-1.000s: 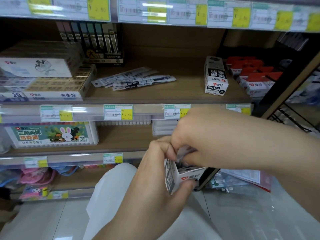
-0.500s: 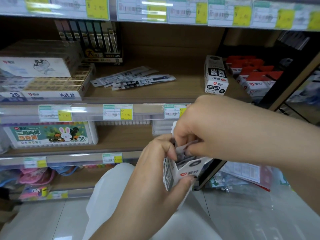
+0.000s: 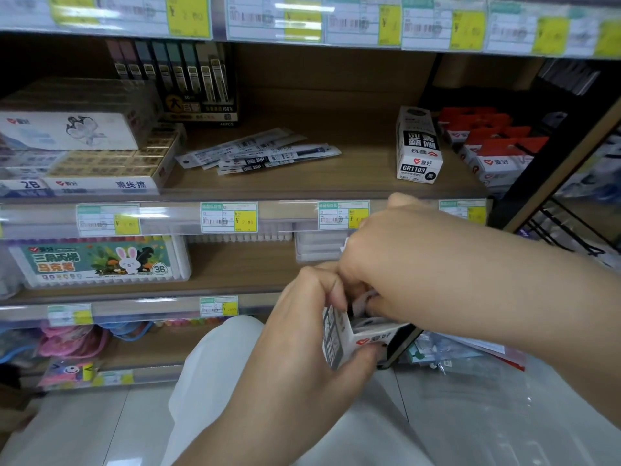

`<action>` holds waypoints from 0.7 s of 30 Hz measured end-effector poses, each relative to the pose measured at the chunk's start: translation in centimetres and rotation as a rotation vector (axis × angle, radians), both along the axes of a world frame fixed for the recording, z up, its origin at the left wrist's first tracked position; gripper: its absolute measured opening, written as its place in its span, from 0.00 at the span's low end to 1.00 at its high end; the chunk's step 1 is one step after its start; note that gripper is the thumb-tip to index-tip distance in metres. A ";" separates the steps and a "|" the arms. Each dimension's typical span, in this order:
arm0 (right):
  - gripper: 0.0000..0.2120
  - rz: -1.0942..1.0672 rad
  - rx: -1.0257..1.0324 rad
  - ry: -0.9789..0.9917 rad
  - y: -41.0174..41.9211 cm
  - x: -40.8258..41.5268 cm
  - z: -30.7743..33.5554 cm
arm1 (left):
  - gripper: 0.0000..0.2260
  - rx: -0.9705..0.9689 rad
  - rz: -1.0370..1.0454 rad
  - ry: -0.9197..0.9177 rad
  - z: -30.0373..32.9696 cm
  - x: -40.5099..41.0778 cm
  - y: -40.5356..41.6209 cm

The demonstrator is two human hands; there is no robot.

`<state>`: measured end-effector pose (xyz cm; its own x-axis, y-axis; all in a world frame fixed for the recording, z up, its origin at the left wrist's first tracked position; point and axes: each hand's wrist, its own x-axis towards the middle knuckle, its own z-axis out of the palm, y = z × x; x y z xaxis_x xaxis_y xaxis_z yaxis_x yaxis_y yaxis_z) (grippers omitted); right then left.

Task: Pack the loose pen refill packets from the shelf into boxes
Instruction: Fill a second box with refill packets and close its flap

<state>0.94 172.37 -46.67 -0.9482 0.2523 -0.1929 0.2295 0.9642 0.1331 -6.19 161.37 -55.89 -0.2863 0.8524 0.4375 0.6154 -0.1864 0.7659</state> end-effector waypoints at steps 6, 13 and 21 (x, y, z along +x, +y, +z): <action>0.05 0.021 -0.273 0.103 0.2 0.7 0.7 | 0.18 0.006 0.019 -0.002 -0.1 -0.4 0.0; 0.11 -0.159 -0.550 0.401 2.1 2.3 3.2 | 0.17 -0.027 0.004 -0.032 -0.2 -0.7 -0.4; 0.03 -0.156 -0.230 0.263 0.8 1.5 2.5 | 0.19 0.002 -0.018 -0.006 -0.1 -0.1 -0.3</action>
